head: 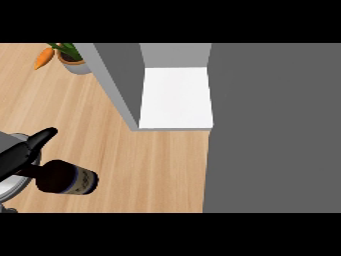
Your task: Pick up the wine, place it into the cabinet and close the cabinet
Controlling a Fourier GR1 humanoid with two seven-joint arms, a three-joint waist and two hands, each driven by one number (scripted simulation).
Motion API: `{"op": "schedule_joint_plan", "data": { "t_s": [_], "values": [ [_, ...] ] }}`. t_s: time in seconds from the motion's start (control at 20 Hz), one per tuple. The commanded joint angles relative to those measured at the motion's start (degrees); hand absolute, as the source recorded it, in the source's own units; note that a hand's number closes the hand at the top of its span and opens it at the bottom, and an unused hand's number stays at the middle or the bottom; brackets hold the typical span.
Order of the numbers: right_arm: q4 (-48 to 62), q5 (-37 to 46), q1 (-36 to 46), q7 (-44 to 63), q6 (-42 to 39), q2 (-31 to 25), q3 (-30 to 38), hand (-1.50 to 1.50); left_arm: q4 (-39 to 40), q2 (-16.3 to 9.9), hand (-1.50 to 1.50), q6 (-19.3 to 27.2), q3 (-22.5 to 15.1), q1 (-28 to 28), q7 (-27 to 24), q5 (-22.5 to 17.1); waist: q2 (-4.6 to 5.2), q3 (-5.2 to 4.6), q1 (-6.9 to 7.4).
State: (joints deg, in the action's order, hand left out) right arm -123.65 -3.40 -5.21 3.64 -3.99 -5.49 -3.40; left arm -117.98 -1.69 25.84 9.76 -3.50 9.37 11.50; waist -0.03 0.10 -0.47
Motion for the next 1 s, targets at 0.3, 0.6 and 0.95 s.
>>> {"op": "schedule_joint_plan", "data": {
  "t_s": [0.3,0.6,0.95],
  "values": [
    [-11.6,-6.3,-5.1,10.6,-3.2,-1.8,-2.1,-1.50,4.1,1.7,-1.50,22.3,-11.8,-8.7,13.8,14.1,-0.03,-0.09,0.07],
    [-13.6,-12.9,-4.5,14.2,-5.2,-3.5,4.1,-1.50,6.9,1.7,-1.50,23.3,-10.5,-14.7,20.7,19.4,-0.02,-0.09,0.27],
    [-17.3,-13.7,-3.9,18.9,-4.7,-3.4,4.3,-1.50,10.2,1.7,-1.50,32.7,-20.6,-12.8,20.9,23.7,-0.02,-0.09,0.08]
  ]
}}
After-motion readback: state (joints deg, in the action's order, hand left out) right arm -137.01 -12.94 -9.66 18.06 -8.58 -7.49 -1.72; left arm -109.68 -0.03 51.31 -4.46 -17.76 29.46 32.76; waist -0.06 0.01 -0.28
